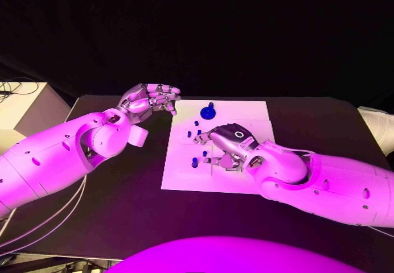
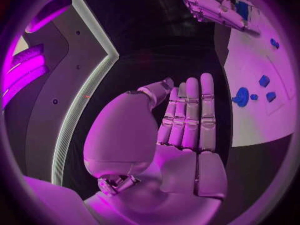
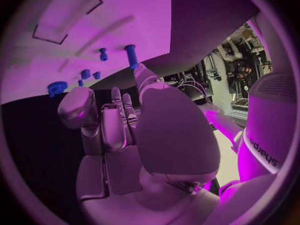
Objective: Assemble the parts on the task board
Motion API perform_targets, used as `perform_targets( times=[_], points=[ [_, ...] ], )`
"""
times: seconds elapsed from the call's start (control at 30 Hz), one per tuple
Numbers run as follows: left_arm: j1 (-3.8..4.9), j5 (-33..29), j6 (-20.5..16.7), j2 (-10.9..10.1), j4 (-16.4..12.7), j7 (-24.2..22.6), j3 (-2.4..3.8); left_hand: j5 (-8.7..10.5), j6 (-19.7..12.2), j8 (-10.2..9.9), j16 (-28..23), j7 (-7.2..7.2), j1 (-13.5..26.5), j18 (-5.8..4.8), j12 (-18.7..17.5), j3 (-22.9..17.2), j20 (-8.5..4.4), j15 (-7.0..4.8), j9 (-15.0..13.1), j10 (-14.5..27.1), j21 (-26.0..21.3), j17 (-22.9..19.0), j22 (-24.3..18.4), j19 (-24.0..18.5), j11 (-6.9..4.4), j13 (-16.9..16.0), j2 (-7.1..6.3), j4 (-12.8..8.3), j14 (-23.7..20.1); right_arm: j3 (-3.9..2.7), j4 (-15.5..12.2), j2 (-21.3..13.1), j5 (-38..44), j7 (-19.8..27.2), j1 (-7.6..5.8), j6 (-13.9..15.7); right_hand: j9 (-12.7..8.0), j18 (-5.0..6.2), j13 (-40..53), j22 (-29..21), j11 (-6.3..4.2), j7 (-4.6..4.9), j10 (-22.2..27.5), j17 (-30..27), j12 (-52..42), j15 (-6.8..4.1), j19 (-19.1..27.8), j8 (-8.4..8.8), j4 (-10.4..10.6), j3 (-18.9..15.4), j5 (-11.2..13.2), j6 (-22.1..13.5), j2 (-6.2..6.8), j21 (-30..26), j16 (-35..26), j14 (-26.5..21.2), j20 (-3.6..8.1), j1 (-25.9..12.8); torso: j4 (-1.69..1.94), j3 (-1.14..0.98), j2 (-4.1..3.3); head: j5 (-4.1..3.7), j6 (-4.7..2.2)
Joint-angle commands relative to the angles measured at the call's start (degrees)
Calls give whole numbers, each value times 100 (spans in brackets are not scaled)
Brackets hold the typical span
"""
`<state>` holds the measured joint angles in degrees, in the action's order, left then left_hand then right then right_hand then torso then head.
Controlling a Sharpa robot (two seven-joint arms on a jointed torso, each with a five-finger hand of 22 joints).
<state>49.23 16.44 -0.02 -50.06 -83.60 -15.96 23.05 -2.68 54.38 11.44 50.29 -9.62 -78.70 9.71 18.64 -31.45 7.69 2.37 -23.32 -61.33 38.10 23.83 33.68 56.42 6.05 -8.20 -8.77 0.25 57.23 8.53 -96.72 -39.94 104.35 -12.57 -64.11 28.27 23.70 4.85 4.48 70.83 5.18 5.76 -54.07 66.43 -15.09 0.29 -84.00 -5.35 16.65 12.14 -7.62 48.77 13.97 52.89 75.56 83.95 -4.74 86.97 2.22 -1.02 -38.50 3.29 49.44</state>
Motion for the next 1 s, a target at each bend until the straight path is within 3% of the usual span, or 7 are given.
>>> perform_targets(
  times=[0.03, 0.17, 0.27, 0.33, 0.47, 0.6, 1.0],
  points=[
    [-9, -22, 81, 7, 12, -41, 2, -20, -3, -22, -29, -44, -29, 75, -15, 25, 1, 13, 7, -13, -27, 10, -6, 32, 28, -7, 5, -4, 33, -39, -69, -300, -1314, 90, -178, 213, 45, 74, 63, 52, -80, 197, -394, -6, -269, -98, -391, -164, -20, 198, -86, 273, -94, 111, 23, 115, 19, -14, -22, 6, 22, -50, -36],
    [-41, -23, 78, -1, 30, -41, 1, -19, -3, -22, -30, -45, -25, 74, -16, 27, 2, 14, 8, -14, -29, 11, -7, 33, 29, -8, 6, 0, 33, -59, -88, -703, -2569, 9, -425, -168, 64, -6, 298, 340, -179, 264, -1458, 341, -670, -185, -436, -339, -7, 593, -292, 573, -200, 672, 257, 226, 91, -243, -51, -3, 56, -88, -107],
    [-101, -23, 85, -20, 28, -39, 2, -20, -4, -24, -25, -46, -22, 75, -19, 29, 2, 14, 8, -16, -28, 16, -7, 40, 29, -9, 11, 5, 44, -65, -71, -991, -3450, -252, -585, -566, 65, -23, 1029, 445, -315, 123, -1943, 355, -1573, -280, -434, -407, -19, 537, -429, 552, -192, 860, 285, 223, 178, -883, -78, -10, 95, -168, -145],
    [-131, -23, 88, -28, 26, -42, 2, -20, -3, -33, 72, -41, -28, 82, -38, 51, -11, -6, 11, -24, 17, 83, 9, 143, 20, -19, 18, 12, 172, -65, -60, -1142, -3860, -458, -642, -849, 258, -43, 5374, 515, -382, 68, -2593, 394, -5269, -328, -443, -771, -6, 382, -685, 754, -274, 994, 312, 241, 256, -1206, -90, -10, 112, -201, -147],
    [-169, -23, 86, -39, 36, -57, 2, -20, -1, -40, 144, -38, -29, 82, -54, 64, -22, -15, 14, -30, 45, 143, 22, 198, 16, -27, 13, 18, 222, -61, -98, -1433, -4315, -924, -703, -1374, 698, -159, 7573, 935, -431, -11, -3020, 1023, -6879, -371, -487, -1304, -3, 168, -767, 652, -433, 1786, 725, 373, 286, -1602, -105, -17, 138, -245, -130],
    [-194, -23, 80, -59, 43, -61, 2, -20, -3, -42, 146, -38, -21, 79, -58, 69, -21, -12, 15, -28, 43, 149, 21, 197, 18, -28, 7, 23, 214, -58, -173, -1692, -4494, -1431, -761, -1783, 1133, -281, 8455, 1355, -466, -67, -3527, 1603, -7430, -406, -526, -1652, 6, 12, -954, 515, -505, 2572, 1073, 470, 320, -1854, -121, -15, 158, -306, -118],
    [-208, -18, 57, -88, 4, -64, 2, -20, -3, -43, 146, -37, -16, 77, -60, 71, -20, -10, 15, -29, 40, 154, 20, 193, 18, -29, 5, 28, 203, 99, -226, -1848, -4446, -1913, -857, -2384, 1325, -334, 8552, 1528, -445, -44, -3593, 1839, -7491, -383, -540, -1578, 10, -12, -1234, 366, -671, 2889, 1203, 505, 305, -2285, -146, 31, 183, -358, -44]
  ],
)
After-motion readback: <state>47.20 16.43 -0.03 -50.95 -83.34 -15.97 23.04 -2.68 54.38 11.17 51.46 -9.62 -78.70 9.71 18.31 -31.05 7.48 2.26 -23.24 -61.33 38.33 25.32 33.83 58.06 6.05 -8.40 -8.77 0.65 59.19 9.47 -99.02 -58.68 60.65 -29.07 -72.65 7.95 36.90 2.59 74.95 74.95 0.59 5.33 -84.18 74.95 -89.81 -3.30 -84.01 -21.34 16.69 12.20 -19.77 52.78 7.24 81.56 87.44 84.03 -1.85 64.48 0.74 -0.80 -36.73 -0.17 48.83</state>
